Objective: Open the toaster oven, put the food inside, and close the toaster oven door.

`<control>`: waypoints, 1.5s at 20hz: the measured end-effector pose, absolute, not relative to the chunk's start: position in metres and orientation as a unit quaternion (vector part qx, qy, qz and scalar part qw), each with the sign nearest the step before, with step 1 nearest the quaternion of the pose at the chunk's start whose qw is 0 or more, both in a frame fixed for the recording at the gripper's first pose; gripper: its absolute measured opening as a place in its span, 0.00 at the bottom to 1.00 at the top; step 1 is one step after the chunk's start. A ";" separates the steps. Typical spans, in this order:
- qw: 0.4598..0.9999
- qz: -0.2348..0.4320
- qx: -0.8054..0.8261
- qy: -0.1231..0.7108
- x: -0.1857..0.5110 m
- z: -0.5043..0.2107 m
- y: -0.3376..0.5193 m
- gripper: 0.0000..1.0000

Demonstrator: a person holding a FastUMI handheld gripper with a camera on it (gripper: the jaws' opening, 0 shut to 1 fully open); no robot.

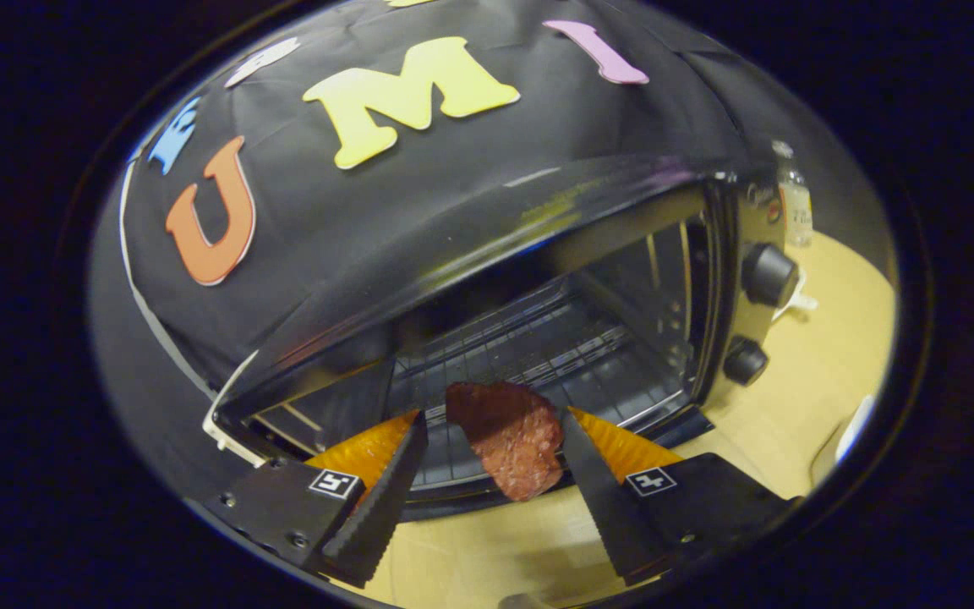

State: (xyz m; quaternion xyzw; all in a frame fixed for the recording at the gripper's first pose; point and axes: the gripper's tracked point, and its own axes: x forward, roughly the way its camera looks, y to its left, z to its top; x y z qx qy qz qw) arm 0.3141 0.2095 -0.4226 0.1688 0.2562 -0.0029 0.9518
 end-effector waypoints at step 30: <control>0.930 0.087 -0.040 0.356 0.005 -0.444 0.113 0.99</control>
